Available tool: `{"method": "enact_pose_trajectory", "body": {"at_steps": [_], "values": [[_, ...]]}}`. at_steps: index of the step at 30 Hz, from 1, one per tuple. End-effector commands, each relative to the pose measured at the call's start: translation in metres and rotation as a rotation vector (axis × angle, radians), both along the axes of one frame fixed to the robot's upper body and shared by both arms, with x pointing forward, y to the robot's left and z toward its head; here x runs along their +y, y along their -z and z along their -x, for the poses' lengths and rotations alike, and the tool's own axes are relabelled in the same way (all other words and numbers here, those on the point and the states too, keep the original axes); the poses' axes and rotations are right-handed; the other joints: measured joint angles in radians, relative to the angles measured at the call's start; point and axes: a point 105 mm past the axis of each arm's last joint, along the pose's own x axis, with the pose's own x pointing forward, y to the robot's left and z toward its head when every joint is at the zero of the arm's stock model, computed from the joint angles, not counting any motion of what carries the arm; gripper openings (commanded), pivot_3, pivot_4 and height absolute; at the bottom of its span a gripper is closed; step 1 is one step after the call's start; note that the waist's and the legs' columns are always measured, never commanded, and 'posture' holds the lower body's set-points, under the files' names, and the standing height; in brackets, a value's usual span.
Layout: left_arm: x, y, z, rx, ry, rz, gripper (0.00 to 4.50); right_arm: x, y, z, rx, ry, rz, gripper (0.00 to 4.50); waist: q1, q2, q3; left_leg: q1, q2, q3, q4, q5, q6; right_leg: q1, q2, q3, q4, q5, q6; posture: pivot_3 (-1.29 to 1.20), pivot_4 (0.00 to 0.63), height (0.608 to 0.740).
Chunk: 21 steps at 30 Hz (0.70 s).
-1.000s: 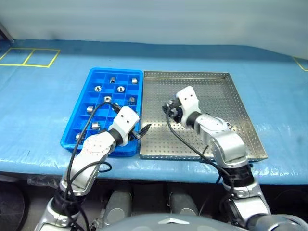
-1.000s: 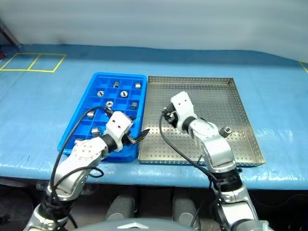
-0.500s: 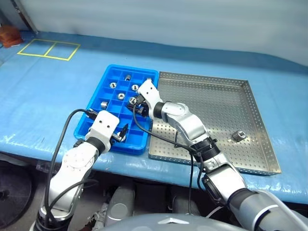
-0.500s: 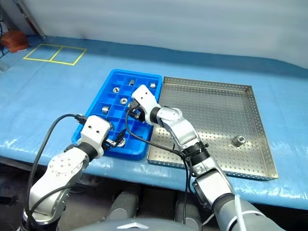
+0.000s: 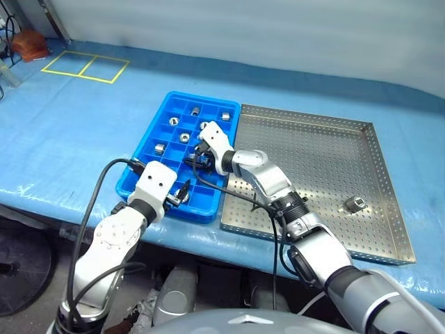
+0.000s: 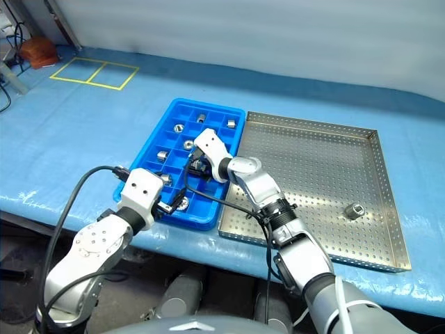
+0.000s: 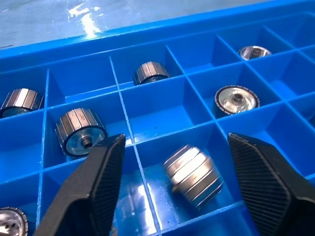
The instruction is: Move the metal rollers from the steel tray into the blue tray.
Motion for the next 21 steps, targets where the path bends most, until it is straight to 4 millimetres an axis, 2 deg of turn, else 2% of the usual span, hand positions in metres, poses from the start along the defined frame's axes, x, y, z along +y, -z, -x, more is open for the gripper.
{"method": "enact_pose_trajectory", "body": {"at_steps": [1, 5, 9, 11, 12, 18, 21], "values": [[-0.01, -0.008, -0.001, -0.038, 0.051, 0.017, 3.7, -0.004, -0.028, -0.001, -0.119, 0.023, -0.072, 4.08, 0.002, 0.0, 0.0, 0.0, 0.0, 0.0, 0.0, 0.0, 0.0, 0.0, 0.0, 0.0, 0.0, 0.0, 0.0, 0.43, 0.15, 0.74], [-0.027, -0.013, -0.006, -0.057, 0.12, 0.058, 3.7, -0.027, -0.045, 0.008, -0.197, 0.066, -0.094, 4.08, 0.01, 0.0, 0.0, 0.0, 0.001, 0.0, 0.0, 0.0, -0.001, 0.0, 0.002, 0.0, 0.0, 0.0, -0.001, 0.41, 0.15, 0.74], [-0.051, -0.019, -0.013, -0.084, 0.226, 0.081, 3.7, -0.072, -0.05, 0.022, -0.218, 0.157, -0.04, 4.08, 0.02, 0.0, 0.0, -0.002, 0.001, -0.001, 0.001, 0.0, -0.002, 0.0, 0.001, 0.0, -0.001, 0.0, -0.001, 0.34, 0.15, 0.74], [-0.066, -0.025, -0.021, -0.107, 0.291, 0.106, 3.7, -0.112, -0.042, 0.027, -0.207, 0.267, 0.06, 4.08, 0.02, 0.0, 0.0, -0.001, 0.001, 0.0, 0.002, 0.0, -0.002, 0.0, 0.001, 0.0, -0.001, 0.0, -0.001, 0.3, 0.15, 0.74], [-0.071, -0.027, -0.024, -0.115, 0.314, 0.114, 3.7, -0.125, -0.04, 0.03, -0.201, 0.306, 0.096, 4.08, 0.021, 0.0, 0.0, -0.002, 0.001, 0.0, 0.002, 0.0, -0.002, 0.001, 0.001, 0.0, -0.001, 0.0, -0.001, 0.28, 0.15, 0.74], [-0.106, -0.028, -0.039, -0.116, 0.458, 0.185, 3.7, -0.194, -0.03, 0.056, -0.127, 0.521, 0.22, 4.08, -0.039, 0.0, 0.0, -0.004, 0.001, 0.001, 0.004, -0.001, -0.001, 0.0, 0.001, 0.001, -0.002, 0.0, -0.001, 0.14, 0.15, 0.74], [-0.117, -0.024, -0.043, -0.091, 0.506, 0.222, 3.7, -0.212, -0.022, 0.067, -0.085, 0.601, 0.233, 4.08, -0.079, 0.0, 0.0, -0.004, 0.001, 0.001, 0.006, -0.002, 0.0, 0.0, 0.001, 0.002, -0.002, 0.0, 0.0, 0.09, 0.15, 0.74]]}}
